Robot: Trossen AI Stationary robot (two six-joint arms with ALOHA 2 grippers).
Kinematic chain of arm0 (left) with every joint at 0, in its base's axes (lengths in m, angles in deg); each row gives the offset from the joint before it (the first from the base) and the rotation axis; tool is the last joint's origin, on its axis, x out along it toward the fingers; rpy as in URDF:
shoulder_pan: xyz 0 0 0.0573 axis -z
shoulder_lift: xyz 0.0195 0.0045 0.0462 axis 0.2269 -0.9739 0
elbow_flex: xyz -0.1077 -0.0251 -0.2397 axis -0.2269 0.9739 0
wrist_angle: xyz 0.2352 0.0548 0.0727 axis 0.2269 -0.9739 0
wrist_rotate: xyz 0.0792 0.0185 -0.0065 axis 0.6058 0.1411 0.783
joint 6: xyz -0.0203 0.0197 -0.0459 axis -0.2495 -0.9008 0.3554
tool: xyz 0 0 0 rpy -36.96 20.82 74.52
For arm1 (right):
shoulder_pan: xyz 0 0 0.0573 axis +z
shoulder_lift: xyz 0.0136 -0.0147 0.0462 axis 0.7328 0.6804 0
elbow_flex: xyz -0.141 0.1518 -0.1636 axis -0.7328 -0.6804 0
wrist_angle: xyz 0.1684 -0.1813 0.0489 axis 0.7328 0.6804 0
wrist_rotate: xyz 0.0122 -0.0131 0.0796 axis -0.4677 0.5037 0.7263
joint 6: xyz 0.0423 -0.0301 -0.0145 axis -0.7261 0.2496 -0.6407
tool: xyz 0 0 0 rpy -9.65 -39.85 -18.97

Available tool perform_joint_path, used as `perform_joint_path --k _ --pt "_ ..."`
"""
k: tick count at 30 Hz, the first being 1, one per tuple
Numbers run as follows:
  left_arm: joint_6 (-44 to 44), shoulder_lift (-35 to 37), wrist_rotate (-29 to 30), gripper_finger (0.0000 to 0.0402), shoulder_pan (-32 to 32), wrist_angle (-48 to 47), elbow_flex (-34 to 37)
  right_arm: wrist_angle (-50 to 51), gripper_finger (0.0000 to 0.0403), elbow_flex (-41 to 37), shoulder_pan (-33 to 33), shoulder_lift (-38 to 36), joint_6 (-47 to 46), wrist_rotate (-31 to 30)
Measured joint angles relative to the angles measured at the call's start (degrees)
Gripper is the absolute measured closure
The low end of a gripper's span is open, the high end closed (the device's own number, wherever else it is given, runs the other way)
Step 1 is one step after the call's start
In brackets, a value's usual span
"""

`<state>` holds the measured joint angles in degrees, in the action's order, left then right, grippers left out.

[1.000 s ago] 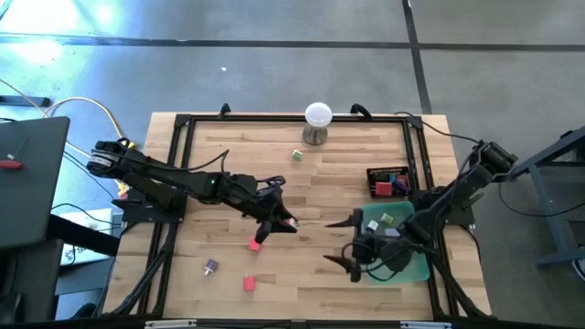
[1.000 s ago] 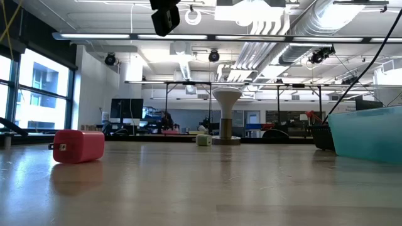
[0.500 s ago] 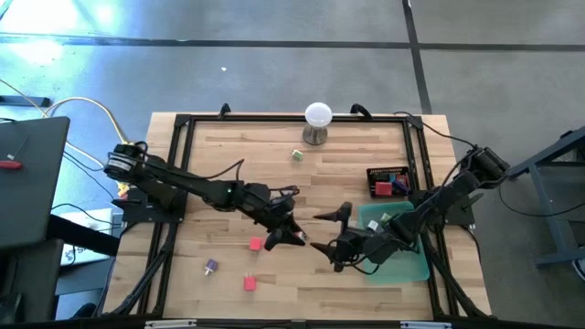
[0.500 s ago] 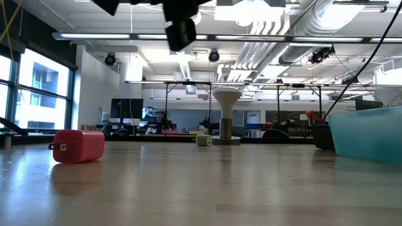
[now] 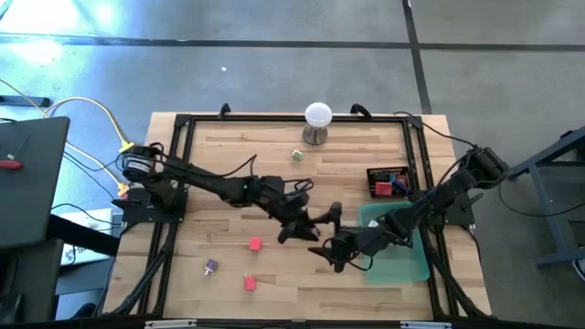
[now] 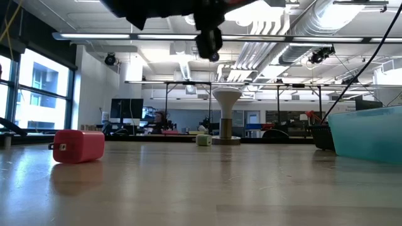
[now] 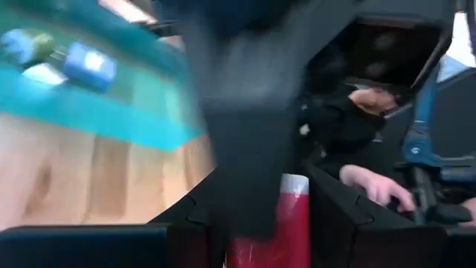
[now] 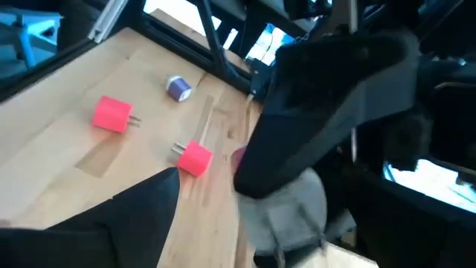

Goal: Pick & Place Office items
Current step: Put the pink charger adapter into the green bin

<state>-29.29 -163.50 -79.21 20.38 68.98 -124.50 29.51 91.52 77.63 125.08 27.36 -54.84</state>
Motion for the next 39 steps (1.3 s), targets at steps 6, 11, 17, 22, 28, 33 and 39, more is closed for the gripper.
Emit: perform_joint_path --k 6,11,17,22,28,33,39 --pt "0.0 -1.2 -1.2 0.0276 0.0 0.1 -1.1 0.6 0.007 0.0 0.1 0.0 -0.2 1.3" --pt "-0.2 -1.2 -1.2 0.0276 0.0 0.0 -1.1 1.2 0.0135 0.0 0.3 0.0 -0.3 2.6" --pt "-0.2 -1.2 -1.2 0.0276 0.0 -0.1 -1.1 1.0 0.0236 0.0 0.2 0.0 -0.5 2.3" --pt "0.0 -1.2 -1.3 0.0276 0.0 -0.1 -1.1 1.2 0.028 0.1 0.2 0.0 -0.8 2.6" --pt "-0.3 -1.2 -1.2 0.0229 0.0 0.0 -1.0 2.5 0.028 0.1 0.2 0.0 -2.5 2.3" --pt "-0.5 -1.2 -2.2 0.0153 0.0 1.0 -1.0 3.7 0.028 0.1 0.4 -0.1 -4.2 1.9" --pt "-0.6 -1.2 -6.7 0.0126 -1.2 1.7 -1.0 8.0 0.028 1.3 3.9 -0.4 -7.9 -4.8"
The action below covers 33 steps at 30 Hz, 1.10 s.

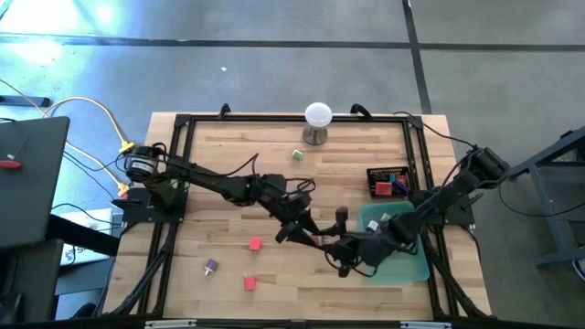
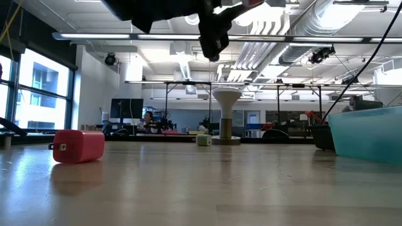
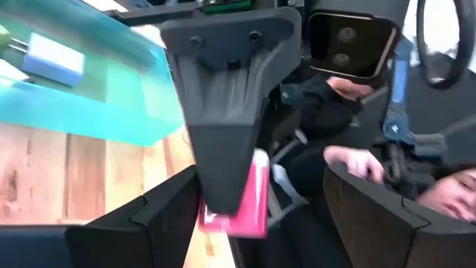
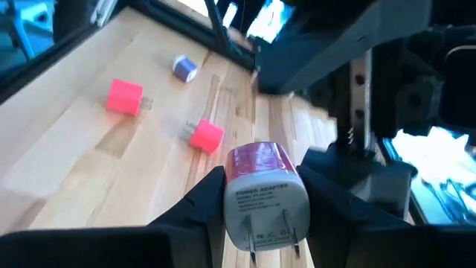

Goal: Pick & Place Office items
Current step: Put the pink charger adapter into the green bin

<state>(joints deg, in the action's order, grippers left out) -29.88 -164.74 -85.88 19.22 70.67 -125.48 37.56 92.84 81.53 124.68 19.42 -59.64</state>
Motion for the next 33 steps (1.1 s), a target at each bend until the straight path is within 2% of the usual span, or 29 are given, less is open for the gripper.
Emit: perform_joint_path --k 5,11,14,20,23,27,33 --pt "0.0 0.0 -4.5 0.0124 -1.4 0.3 0.0 17.7 0.028 6.3 4.5 -0.3 -12.3 -4.7" --pt "0.0 0.0 -5.9 0.0124 -1.4 0.2 0.0 38.6 0.028 9.4 8.1 -0.3 -36.0 -8.7" --pt "-1.0 0.0 -5.9 0.0123 -1.4 0.2 0.0 45.8 0.028 9.4 8.8 -0.3 -48.1 -7.7" --pt "-2.5 0.0 -5.8 0.0123 -1.4 0.1 0.0 64.1 0.028 9.5 8.7 -0.3 -74.3 0.5" --pt "-3.4 0.0 -5.6 0.0123 -1.4 0.0 0.0 72.5 0.028 9.8 8.2 -0.3 -83.4 6.4" --pt "-5.6 0.0 -3.8 0.0123 -1.4 0.0 0.0 81.4 0.028 11.5 7.8 -0.3 -91.1 13.7" --pt "-7.4 0.0 -1.7 0.0123 -1.5 -0.6 0.0 85.9 0.028 12.8 7.8 -0.3 -93.3 21.2"
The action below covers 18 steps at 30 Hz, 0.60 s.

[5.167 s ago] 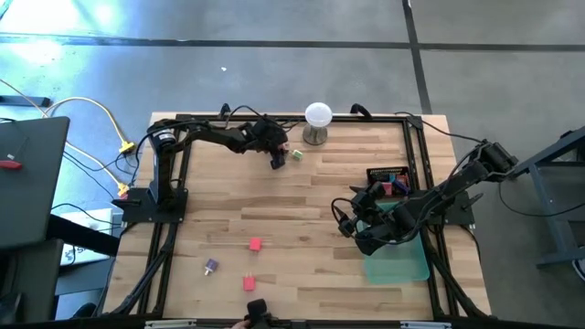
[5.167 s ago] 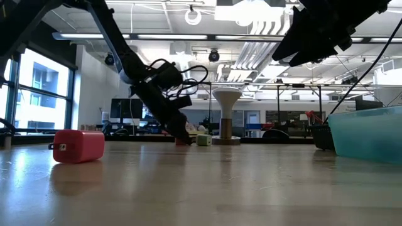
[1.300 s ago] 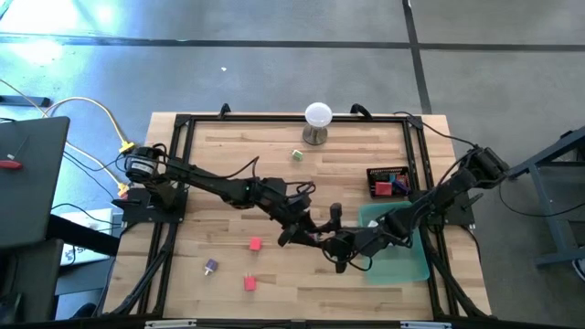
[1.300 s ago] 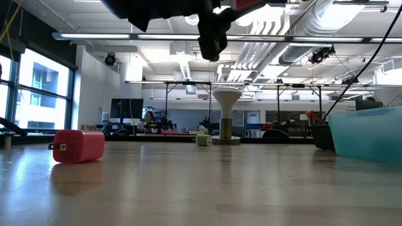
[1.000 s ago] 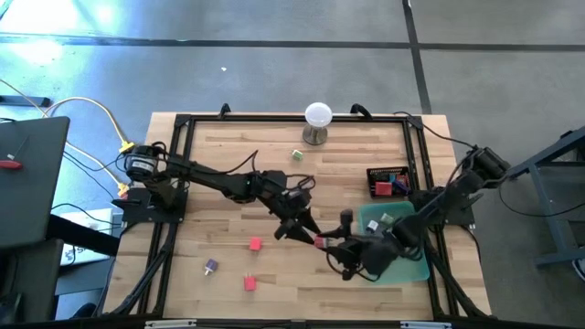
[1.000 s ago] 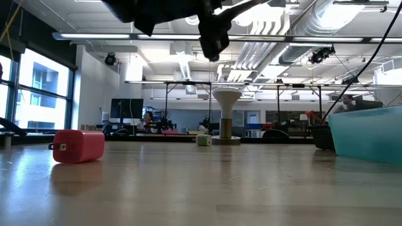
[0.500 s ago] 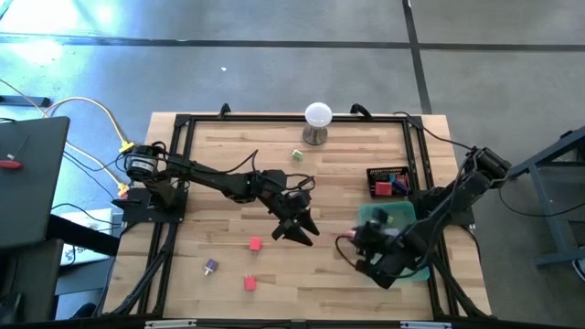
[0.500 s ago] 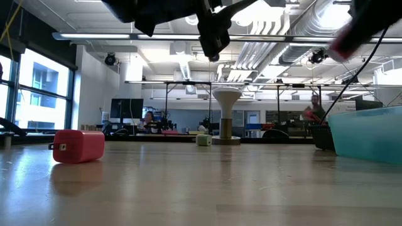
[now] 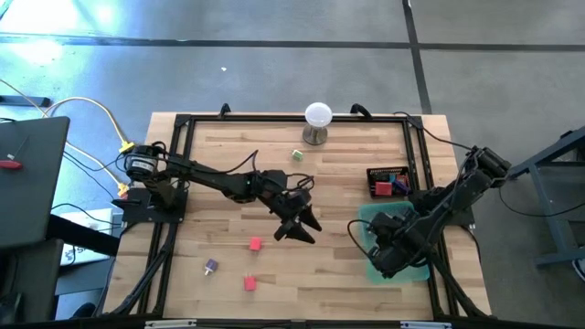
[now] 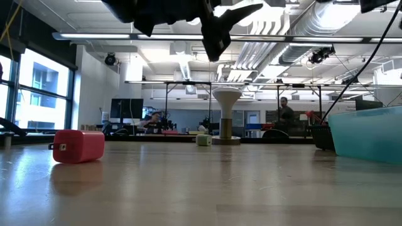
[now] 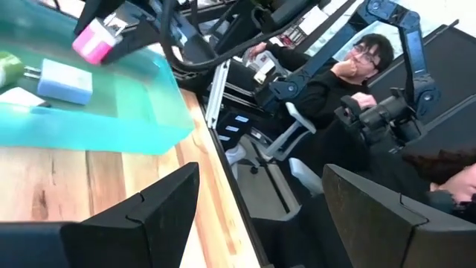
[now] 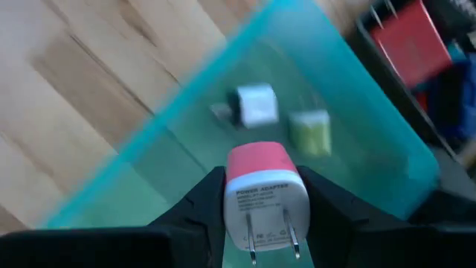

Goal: Pick & Place Office items
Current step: Put the pink charger adapter into the green bin

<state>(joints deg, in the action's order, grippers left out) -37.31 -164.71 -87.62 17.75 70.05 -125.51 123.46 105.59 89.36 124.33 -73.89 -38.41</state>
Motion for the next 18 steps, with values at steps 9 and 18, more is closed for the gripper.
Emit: perform_joint_path --k 9,18 --pt "0.0 0.0 0.1 0.0123 0.0 -1.6 0.0 12.3 0.028 0.0 0.0 0.0 -2.3 8.7" --pt "-5.3 0.0 3.2 0.0123 -0.2 -2.4 0.0 12.2 0.028 0.0 0.0 0.0 -1.7 9.0"
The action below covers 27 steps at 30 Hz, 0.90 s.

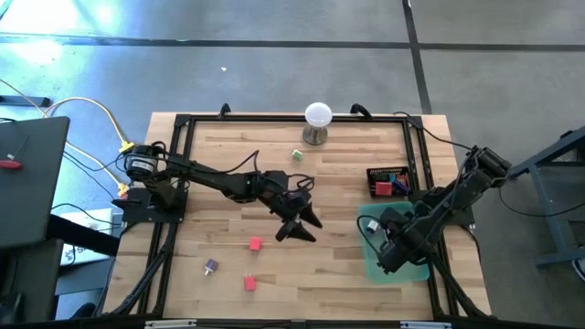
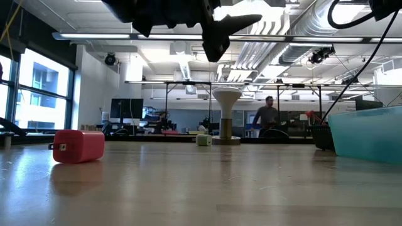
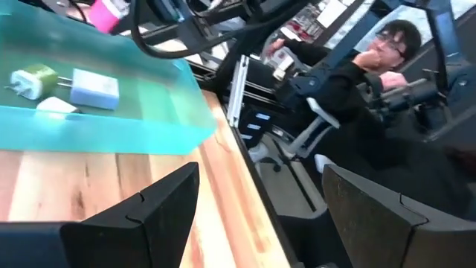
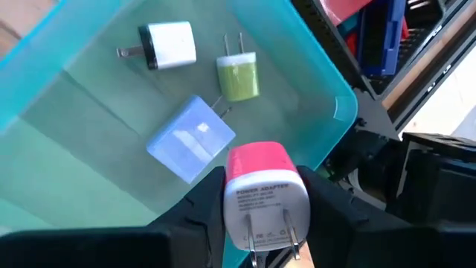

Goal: Pick & Place Office items
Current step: Put the pink charger adapter into the green bin

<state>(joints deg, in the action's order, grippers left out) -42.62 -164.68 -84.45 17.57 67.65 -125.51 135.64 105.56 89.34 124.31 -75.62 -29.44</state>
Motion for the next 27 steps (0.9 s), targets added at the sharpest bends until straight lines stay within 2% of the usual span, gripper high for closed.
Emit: perform_joint_path --k 7,20,27 --pt "3.8 0.0 1.0 0.0123 -1.7 -0.5 0.0 0.1 0.028 0.0 0.2 -1.0 2.8 0.8" --pt "3.8 0.0 0.6 0.0123 -2.1 -1.7 0.0 -0.3 0.028 -0.3 0.1 -4.6 4.1 -0.5" --pt "3.8 0.0 0.6 0.0123 -2.1 -1.7 0.0 -5.7 0.028 -6.2 0.1 -5.1 7.1 1.2"
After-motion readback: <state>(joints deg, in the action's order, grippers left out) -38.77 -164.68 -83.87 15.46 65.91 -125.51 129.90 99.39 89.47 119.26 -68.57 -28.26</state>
